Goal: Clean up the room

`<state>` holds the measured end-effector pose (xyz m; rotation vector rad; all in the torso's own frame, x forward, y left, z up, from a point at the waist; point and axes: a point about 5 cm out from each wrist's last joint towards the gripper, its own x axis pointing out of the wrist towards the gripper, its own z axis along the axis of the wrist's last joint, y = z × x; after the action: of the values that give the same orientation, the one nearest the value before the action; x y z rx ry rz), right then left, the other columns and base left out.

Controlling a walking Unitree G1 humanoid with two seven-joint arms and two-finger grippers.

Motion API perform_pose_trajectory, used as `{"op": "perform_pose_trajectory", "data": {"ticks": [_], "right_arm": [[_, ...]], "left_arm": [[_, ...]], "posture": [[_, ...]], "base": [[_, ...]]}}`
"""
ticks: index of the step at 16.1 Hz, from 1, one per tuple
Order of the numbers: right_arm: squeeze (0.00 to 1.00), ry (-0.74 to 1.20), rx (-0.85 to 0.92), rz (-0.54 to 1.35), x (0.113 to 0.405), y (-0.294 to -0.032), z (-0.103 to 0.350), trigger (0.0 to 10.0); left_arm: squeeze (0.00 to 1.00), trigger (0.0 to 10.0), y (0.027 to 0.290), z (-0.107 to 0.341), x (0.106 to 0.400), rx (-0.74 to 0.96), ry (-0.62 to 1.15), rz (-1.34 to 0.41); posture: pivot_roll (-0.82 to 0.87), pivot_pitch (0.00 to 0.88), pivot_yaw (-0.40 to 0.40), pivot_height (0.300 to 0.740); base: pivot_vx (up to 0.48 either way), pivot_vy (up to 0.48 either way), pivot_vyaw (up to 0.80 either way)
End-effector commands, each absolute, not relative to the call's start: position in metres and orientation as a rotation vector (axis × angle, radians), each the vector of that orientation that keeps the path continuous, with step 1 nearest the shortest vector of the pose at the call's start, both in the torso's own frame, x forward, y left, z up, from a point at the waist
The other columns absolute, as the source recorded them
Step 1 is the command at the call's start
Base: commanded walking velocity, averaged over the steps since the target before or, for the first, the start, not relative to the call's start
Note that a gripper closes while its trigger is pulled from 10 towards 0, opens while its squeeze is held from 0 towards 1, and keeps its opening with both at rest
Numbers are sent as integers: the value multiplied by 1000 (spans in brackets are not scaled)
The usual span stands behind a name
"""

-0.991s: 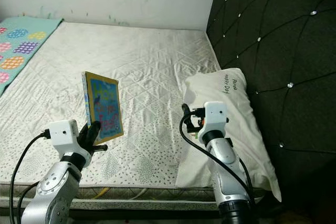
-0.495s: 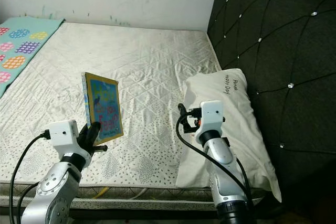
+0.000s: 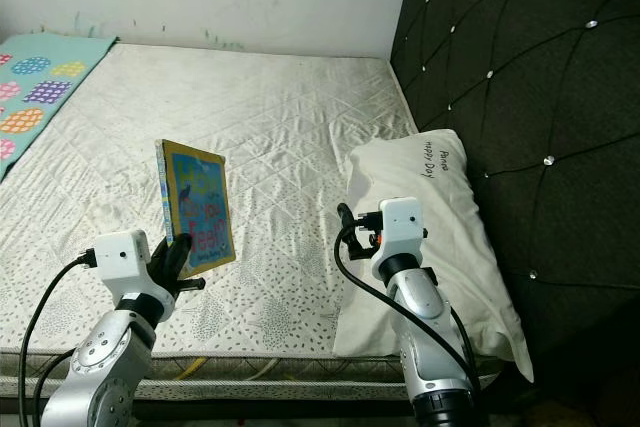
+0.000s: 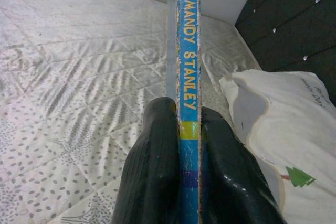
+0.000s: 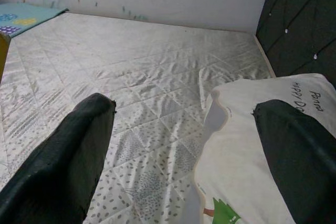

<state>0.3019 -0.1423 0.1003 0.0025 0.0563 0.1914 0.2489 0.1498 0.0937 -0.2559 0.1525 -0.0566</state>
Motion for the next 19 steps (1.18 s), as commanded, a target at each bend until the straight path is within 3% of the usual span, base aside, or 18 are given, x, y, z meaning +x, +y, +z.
{"op": "perform_pose_trajectory", "data": {"ticks": [1, 9, 19], "right_arm": [[0, 40, 2, 198, 302, -142, 106, 10000], [0, 46, 2, 212, 301, -142, 105, 10000], [0, 50, 2, 232, 301, -141, 104, 10000]], "left_arm": [[0, 10000, 149, 103, 250, -253, 114, -57], [0, 10000, 152, 105, 252, -256, 104, -24], [0, 10000, 183, 96, 249, -218, 111, 179]], "posture": [[-110, 0, -28, 725], [-113, 0, -27, 625], [-109, 0, -27, 620]], "base": [[0, 0, 0], [0, 0, 0], [0, 0, 0]]}}
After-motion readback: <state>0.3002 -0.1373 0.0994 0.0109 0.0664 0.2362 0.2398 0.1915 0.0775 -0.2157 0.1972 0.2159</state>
